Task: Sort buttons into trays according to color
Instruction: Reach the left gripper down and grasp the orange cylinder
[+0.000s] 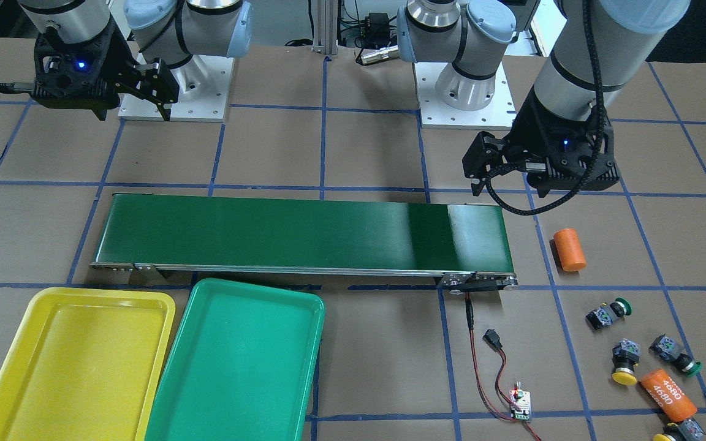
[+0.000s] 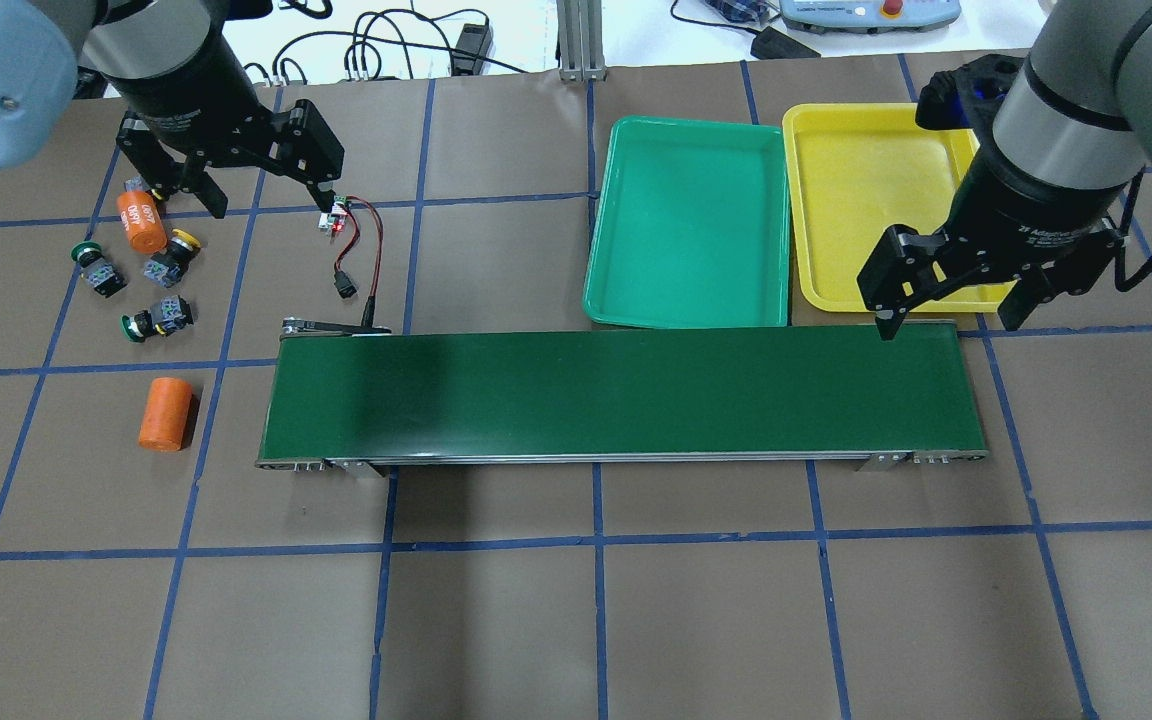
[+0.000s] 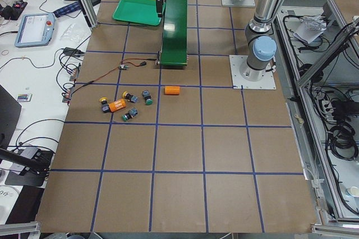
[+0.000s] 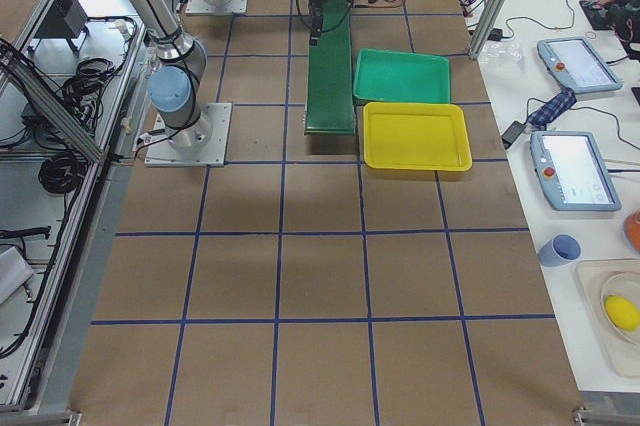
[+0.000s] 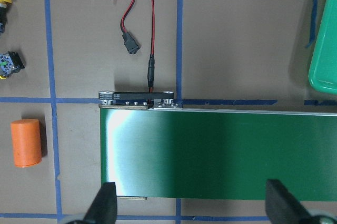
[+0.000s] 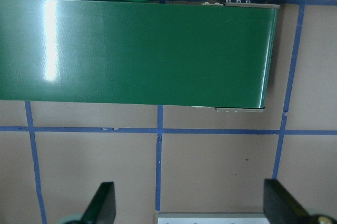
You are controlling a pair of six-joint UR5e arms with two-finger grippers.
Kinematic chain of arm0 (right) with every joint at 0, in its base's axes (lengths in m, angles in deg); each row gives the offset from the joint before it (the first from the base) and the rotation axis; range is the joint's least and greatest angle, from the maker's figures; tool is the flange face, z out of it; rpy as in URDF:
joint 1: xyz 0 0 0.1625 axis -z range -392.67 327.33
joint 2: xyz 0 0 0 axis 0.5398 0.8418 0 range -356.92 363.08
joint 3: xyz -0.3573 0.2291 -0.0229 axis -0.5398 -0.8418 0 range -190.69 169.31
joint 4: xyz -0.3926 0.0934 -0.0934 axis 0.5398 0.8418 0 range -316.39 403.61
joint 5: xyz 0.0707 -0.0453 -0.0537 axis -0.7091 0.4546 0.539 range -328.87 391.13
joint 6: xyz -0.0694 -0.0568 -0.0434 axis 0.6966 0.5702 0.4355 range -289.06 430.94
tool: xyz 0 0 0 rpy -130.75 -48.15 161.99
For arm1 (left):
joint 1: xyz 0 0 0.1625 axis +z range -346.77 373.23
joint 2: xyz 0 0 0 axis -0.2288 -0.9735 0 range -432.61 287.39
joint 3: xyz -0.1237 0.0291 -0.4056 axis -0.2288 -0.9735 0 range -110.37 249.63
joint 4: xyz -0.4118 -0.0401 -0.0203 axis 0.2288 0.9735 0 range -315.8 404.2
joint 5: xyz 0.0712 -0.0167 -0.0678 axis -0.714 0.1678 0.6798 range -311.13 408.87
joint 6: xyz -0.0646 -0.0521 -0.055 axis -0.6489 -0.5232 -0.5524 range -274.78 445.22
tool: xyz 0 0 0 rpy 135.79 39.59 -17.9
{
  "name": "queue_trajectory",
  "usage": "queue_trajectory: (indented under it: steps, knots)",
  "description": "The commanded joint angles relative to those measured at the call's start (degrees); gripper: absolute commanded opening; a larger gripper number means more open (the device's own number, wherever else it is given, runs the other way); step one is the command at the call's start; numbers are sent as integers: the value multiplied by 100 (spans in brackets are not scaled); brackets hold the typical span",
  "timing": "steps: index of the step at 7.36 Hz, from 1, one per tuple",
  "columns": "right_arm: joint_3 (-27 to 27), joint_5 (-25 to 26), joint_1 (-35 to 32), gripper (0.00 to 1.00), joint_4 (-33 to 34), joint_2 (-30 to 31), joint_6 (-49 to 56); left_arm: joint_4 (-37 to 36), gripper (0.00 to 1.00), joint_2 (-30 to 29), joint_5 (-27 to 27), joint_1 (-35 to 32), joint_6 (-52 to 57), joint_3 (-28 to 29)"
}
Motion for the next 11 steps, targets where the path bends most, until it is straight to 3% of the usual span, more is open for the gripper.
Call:
queue_trajectory:
  steps: [1, 2, 3, 4, 6, 8, 11]
  knots:
    - [9, -1, 0, 100, 11, 5, -7, 66, 100, 72, 13, 107, 340, -130]
    - [9, -1, 0, 100, 3, 5, 1, -4, 100, -66, -39, 621, 985, -288]
    - [9, -9, 0, 100, 11, -3, 10, -57, 100, -181, -4, 1548, 1531, -542]
    - [9, -1, 0, 100, 11, -29, 19, -562, 100, -347, -30, 2175, 2276, -928]
    - [17, 34, 0, 100, -6, -21, 62, -1930, 100, -541, -22, 2951, 2651, -1911]
    - [26, 17, 0, 100, -32, 5, 20, -3216, 100, -945, -39, 3078, 3264, -2651]
    - [132, 52, 0, 100, 2, 14, 63, -3643, 100, -1262, -30, 3078, 3197, -2997]
